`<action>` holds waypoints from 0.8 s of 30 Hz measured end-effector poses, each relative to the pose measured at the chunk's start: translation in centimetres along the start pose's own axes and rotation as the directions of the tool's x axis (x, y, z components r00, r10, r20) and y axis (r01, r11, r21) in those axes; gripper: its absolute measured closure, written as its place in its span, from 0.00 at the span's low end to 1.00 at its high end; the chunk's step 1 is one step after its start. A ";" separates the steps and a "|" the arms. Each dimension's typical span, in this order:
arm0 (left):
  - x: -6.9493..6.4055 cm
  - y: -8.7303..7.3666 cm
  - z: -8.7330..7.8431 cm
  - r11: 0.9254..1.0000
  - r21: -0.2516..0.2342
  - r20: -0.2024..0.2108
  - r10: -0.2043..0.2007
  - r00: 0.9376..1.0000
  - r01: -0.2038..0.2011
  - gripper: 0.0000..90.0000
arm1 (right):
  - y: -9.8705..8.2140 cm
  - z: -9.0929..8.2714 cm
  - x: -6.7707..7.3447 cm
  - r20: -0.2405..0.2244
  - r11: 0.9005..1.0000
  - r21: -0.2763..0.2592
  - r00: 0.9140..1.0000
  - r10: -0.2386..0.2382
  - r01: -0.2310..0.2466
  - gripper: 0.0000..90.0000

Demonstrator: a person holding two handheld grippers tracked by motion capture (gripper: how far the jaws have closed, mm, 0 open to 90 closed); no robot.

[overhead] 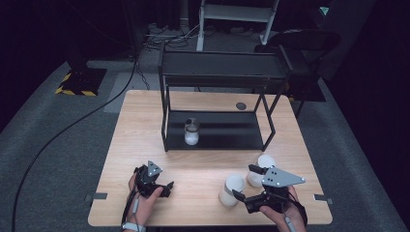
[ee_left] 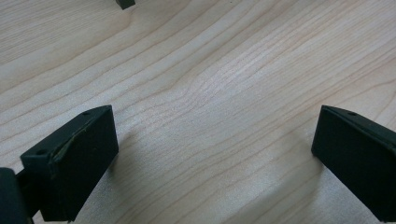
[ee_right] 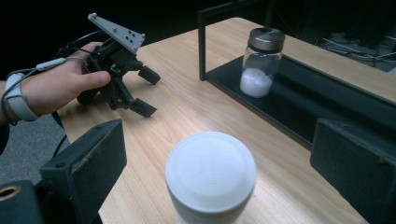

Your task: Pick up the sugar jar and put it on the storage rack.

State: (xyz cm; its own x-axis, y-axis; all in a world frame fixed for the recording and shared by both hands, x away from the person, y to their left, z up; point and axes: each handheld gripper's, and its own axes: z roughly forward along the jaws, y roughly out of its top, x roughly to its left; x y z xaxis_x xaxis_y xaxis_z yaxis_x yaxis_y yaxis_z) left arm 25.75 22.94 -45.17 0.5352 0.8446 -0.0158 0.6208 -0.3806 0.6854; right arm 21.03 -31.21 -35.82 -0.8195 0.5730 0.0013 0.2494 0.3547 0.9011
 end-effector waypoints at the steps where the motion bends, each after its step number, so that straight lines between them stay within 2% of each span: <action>1: 0.0 0.0 0.0 1.000 0.000 0.000 0.000 1.000 0.000 0.00 | 0.0 0.1 0.1 -0.002 1.000 0.000 1.000 -0.001 0.001 0.04; 24: 0.0 0.0 0.0 1.000 0.000 0.000 0.000 1.000 0.000 0.00 | -2.2 3.6 0.1 -0.007 0.997 0.082 1.000 0.014 -0.013 0.08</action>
State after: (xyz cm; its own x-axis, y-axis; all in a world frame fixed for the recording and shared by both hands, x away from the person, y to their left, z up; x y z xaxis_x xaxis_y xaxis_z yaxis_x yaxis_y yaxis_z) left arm 25.75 22.94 -45.17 0.5353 0.8445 -0.0156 0.6209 -0.3810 0.6851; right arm 22.31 -29.27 -39.33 -0.8198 0.5725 0.0166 0.3016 0.4069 0.8622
